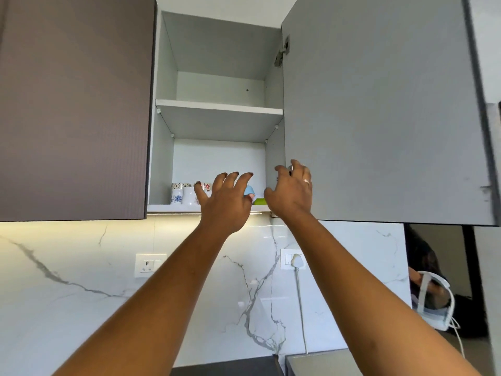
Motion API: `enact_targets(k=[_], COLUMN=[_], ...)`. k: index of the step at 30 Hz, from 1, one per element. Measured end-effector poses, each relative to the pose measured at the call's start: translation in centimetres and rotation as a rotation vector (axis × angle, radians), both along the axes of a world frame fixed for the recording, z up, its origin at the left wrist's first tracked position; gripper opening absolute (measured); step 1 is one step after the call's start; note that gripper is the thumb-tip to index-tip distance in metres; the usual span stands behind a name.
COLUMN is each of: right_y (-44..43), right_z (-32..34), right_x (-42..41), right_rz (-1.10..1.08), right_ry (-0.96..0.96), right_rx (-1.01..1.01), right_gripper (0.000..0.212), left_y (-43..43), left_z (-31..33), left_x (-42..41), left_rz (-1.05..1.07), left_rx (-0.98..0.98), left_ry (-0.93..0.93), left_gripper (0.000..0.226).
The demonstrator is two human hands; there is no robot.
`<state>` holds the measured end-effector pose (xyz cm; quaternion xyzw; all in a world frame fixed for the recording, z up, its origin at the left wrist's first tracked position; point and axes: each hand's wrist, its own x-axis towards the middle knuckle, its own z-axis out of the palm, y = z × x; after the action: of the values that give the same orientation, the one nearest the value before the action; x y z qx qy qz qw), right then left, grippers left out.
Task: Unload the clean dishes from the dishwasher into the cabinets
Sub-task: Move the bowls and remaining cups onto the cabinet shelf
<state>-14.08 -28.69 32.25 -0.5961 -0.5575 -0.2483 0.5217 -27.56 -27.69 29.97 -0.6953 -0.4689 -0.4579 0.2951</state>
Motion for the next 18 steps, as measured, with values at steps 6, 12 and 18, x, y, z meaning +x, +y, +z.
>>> enact_targets(k=[6,12,18], right_y=[-8.2,-15.1,-18.4], right_z=[4.9,9.8,8.7], right_x=[3.4,8.2,13.0], right_rz=[-0.289,-0.514,-0.255], right_ry=[-0.092,0.005,0.18], right_rx=[0.18,0.299,0.029], right_gripper=[0.055,0.06,0.089], left_y=[-6.3,-11.4,-15.3], left_z=[2.0,3.9,3.3], left_x=[3.0,7.1,11.6], left_rz=[-0.06,-0.094,-0.108], left_rx=[-0.013,0.013,-0.034], left_ry=[-0.031,-0.062,-0.071], left_gripper=[0.047,0.048,0.048])
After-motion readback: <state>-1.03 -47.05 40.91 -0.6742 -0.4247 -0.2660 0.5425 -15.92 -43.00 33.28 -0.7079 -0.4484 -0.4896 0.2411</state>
